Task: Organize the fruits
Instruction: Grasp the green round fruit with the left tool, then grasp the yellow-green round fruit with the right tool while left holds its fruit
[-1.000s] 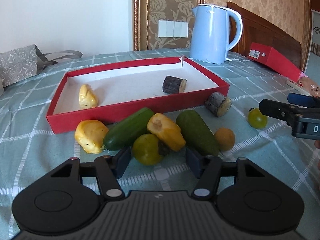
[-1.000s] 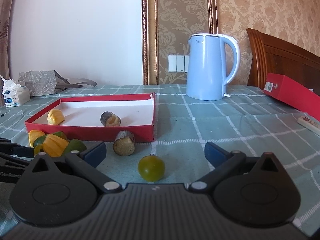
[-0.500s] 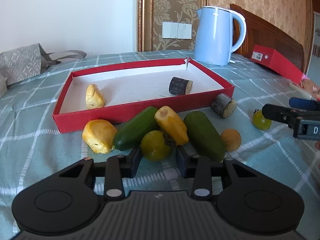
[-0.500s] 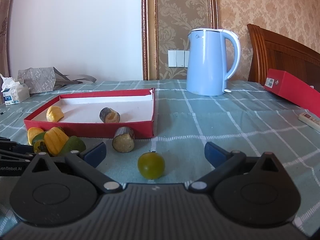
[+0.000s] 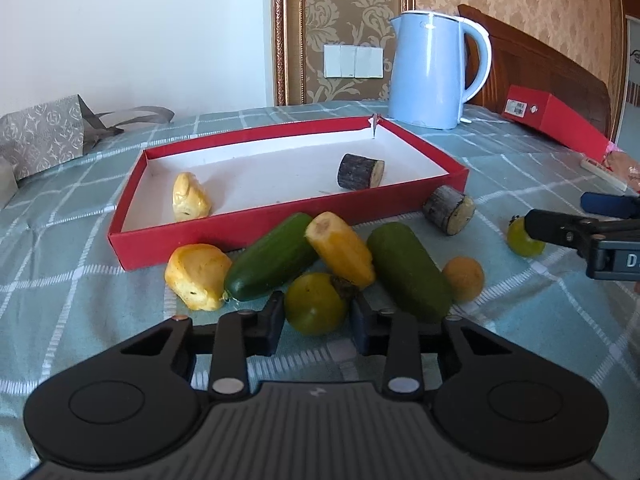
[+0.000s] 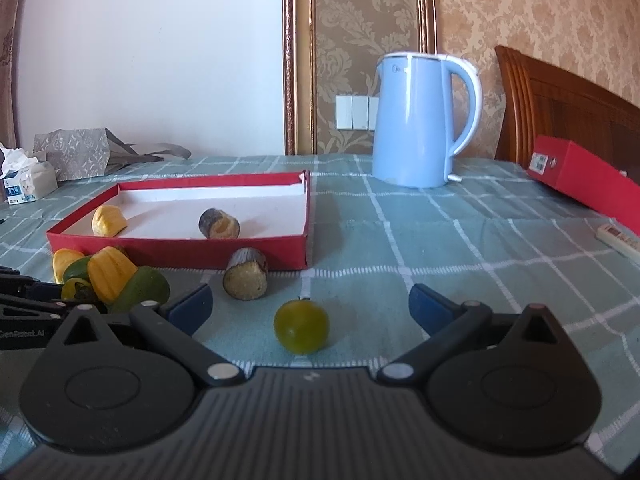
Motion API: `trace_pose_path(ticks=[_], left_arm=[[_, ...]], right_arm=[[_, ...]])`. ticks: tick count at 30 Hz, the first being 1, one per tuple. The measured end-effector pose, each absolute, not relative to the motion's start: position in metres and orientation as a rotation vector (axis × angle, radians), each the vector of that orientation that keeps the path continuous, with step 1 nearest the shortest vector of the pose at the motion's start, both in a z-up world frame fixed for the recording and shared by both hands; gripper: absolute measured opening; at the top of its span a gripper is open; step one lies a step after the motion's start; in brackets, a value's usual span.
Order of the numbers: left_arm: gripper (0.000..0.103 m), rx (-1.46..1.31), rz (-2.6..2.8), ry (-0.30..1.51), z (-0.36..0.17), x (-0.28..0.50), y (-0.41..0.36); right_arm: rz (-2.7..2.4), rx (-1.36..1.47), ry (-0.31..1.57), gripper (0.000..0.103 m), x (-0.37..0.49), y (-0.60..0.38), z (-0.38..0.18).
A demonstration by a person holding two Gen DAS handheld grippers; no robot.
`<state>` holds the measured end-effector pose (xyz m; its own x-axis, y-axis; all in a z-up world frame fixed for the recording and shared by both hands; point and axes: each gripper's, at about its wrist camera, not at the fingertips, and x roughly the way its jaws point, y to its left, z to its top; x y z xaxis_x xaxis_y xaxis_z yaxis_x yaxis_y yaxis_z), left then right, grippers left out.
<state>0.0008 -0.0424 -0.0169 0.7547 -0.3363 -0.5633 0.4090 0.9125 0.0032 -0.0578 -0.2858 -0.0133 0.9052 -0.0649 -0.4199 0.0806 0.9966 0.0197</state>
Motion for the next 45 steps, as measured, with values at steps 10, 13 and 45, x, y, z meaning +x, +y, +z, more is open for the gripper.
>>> trace_pose_path(ticks=[10, 13, 45], left_arm=[[0.032, 0.092, -0.432, 0.588, -0.016, -0.002, -0.037], [0.032, 0.078, -0.437, 0.591, -0.016, -0.004, -0.035], [0.032, 0.056, -0.431, 0.585, -0.016, -0.005, -0.029]], right_arm=[[-0.087, -0.033, 0.485, 0.092, -0.055, -0.282, -0.016], [-0.063, -0.051, 0.514, 0.082, -0.047, -0.278, -0.018], [-0.057, -0.025, 0.589, 0.032, -0.017, -0.275, -0.025]])
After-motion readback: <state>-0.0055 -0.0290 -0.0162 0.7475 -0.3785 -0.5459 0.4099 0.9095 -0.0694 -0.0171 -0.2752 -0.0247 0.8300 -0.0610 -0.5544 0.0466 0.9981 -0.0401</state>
